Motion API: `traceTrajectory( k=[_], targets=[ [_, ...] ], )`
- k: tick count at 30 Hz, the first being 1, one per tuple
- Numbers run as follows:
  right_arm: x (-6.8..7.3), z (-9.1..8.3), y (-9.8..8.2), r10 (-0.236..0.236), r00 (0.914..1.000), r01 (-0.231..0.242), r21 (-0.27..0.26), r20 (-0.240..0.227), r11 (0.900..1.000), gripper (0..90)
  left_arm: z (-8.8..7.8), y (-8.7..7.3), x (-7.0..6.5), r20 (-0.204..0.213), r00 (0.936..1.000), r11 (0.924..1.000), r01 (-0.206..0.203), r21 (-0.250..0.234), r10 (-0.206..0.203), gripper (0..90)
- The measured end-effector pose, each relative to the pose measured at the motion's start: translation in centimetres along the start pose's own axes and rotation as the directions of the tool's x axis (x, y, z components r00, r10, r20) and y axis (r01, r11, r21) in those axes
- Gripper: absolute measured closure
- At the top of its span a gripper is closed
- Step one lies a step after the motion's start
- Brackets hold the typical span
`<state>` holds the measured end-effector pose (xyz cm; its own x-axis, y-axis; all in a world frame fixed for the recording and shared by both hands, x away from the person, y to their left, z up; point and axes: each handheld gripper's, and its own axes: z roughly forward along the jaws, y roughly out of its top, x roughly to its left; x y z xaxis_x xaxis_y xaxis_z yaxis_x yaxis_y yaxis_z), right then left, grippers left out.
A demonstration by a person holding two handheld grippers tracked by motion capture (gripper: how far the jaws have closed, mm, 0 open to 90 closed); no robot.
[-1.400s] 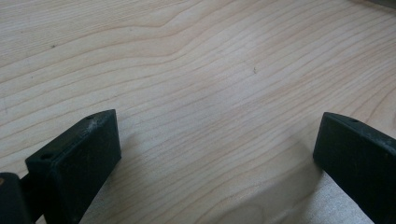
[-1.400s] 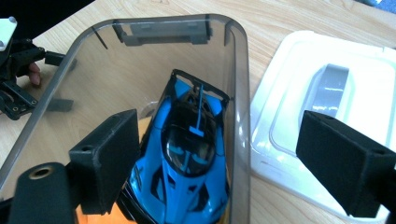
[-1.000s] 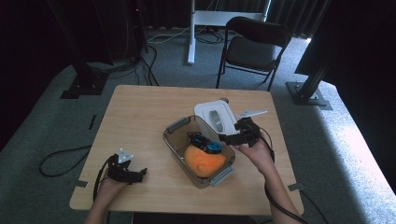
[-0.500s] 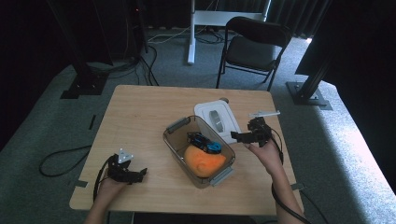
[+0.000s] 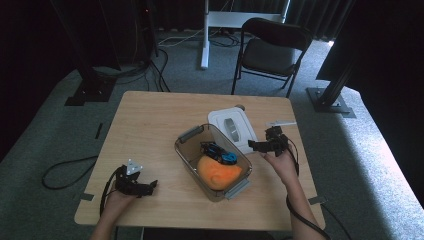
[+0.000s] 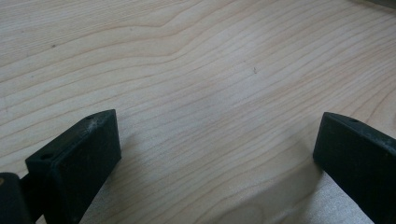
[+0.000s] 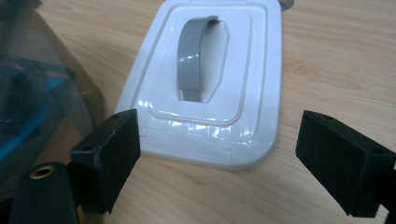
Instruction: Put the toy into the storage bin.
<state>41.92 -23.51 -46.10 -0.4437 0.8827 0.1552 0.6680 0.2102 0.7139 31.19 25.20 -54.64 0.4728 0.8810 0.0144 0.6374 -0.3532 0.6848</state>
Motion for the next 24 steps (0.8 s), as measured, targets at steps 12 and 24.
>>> traceTrajectory(
  k=[12, 24],
  targets=[
    [1.0, 4.0, 0.9, -0.051, 0.9987, 0.051, 0.037, -0.008, 0.998, 14.5, 0.0, 0.0, 0.0, 0.0, 1.0, 1.0, 0.0, 0.0, 0.0, 1.2],
    [1.8, 7.6, 2.2, -0.08, 0.9968, 0.08, 0.065, 0.007, 0.995, 15.4, 0.0, 0.0, 0.0, 0.0, 1.0, 1.0, 0.0, 0.0, 0.0, 1.2]
  ],
)
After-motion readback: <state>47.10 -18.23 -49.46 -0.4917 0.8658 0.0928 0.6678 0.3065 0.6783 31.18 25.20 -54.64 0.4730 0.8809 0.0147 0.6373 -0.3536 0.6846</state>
